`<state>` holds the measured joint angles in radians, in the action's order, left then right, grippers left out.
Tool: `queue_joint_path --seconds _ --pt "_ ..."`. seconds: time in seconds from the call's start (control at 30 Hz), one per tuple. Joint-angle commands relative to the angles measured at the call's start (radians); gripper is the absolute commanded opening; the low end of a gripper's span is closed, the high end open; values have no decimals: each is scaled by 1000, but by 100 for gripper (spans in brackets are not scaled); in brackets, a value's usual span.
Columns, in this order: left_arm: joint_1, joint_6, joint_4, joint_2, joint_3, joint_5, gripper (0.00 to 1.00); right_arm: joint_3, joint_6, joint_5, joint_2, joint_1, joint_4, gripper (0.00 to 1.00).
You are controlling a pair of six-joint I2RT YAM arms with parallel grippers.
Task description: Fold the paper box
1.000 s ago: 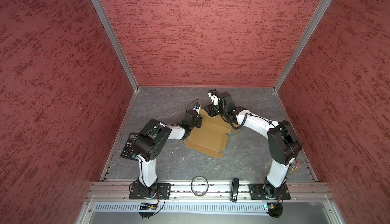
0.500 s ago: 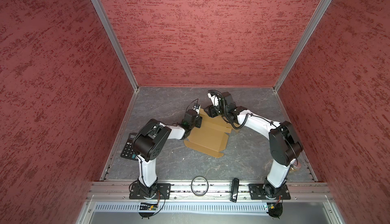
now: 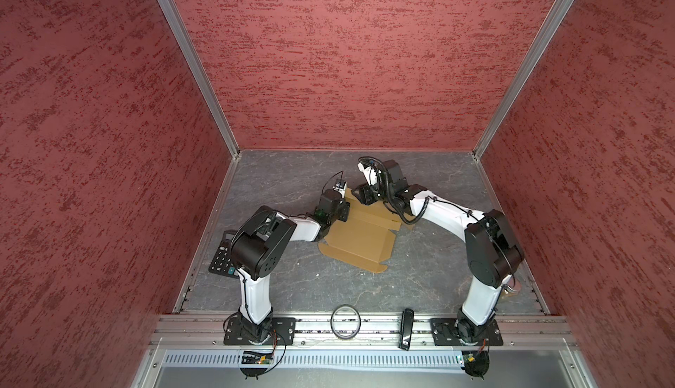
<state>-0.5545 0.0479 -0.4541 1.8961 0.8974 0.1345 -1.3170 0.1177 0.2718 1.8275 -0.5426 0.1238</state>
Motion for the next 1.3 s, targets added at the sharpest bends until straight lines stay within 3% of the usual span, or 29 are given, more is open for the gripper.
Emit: queue_joint_path --seconds 0.0,0.3,0.63,1.2,1.27 --pt "5 9 27 -14 13 7 6 15 -20 2 29 -4 34 48" --pt "5 11 22 -29 2 23 20 30 -10 -13 25 -4 28 47" --pt "7 16 6 -50 -34 50 25 41 6 -9 23 -5 16 46" --pt "10 82 -78 14 -5 92 24 45 29 10 36 -5 16 45" --pt "9 83 -68 18 2 97 18 45 31 13 36 -5 15 44"
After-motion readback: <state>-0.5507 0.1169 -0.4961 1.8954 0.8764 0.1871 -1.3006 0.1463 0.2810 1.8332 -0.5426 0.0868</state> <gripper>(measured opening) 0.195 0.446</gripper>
